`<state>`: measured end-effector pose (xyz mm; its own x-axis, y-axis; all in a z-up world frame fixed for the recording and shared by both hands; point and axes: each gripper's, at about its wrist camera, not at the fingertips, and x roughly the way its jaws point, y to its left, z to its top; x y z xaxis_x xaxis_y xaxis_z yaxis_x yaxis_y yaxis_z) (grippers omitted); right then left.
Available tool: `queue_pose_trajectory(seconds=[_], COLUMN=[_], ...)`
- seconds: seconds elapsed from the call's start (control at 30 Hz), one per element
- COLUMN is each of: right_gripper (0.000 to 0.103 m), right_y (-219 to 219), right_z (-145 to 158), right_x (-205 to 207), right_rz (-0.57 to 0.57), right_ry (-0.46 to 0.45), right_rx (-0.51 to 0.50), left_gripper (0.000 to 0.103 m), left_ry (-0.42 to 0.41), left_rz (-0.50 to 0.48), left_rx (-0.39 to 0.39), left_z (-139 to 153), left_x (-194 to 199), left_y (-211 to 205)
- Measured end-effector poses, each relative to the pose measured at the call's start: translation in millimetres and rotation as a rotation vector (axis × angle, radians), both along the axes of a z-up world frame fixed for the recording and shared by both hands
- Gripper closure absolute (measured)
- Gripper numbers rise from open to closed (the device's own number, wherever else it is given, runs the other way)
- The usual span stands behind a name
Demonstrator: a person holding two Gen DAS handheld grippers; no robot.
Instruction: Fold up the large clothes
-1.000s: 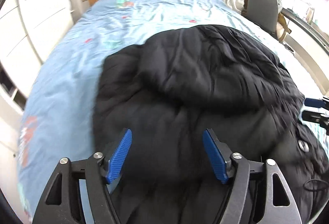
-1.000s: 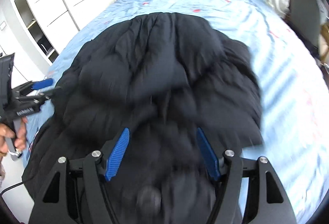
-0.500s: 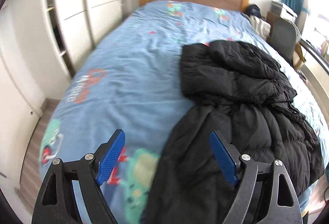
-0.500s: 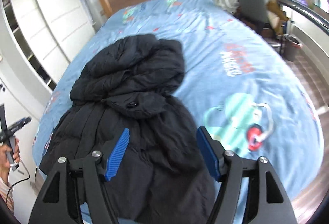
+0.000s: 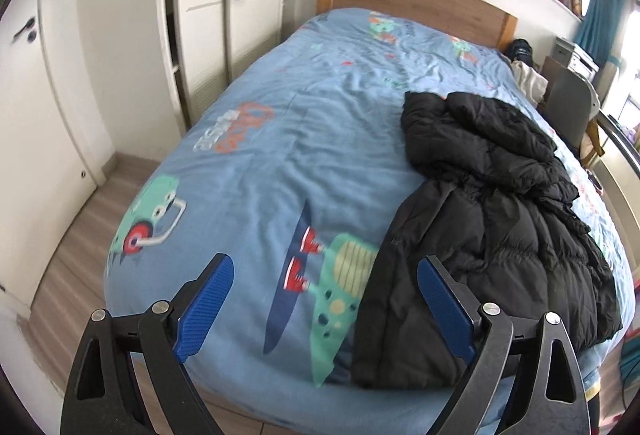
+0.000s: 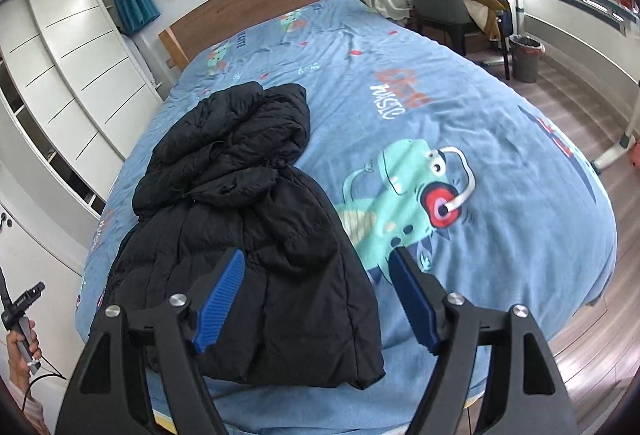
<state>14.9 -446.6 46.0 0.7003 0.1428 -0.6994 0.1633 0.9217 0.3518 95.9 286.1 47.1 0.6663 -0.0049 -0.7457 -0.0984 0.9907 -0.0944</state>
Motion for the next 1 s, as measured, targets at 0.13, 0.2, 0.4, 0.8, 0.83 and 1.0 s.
queue_pose_trajectory(seconds=[0.13,0.2,0.4,0.8,0.83,1.0], right_gripper=[0.027,0.027,0.026,0.025,0.025,0.022], right_y=[-9,-14,-19,-14,-12,-1], right_z=[-13,-20,-45,-89,-94,-119], right_x=[-2,-1,5,26,29,44], right_rz=[-0.023,-0.033,-0.045,-0.002,0.010,0.067], right_ry=[0.016,0.025,0.062,0.138,0.148,0.194], right_rx=[0.021,0.031,0.059,0.113,0.123,0.187], left_gripper=[0.011,0.011,0.011,0.011,0.011,0.011], left_ry=[0.043,0.066,0.127,0.258,0.274,0.342], left_rz=[0.019,0.022,0.015,-0.041,-0.046,-0.044], left_rx=[-0.026,-0.040,-0.084,-0.253,-0.286,-0.429], left_z=[-18,-28,-54,-115,-123,-159], left_x=[-7,-5,8,36,37,42], left_y=[7,5,-9,-37,-37,-39])
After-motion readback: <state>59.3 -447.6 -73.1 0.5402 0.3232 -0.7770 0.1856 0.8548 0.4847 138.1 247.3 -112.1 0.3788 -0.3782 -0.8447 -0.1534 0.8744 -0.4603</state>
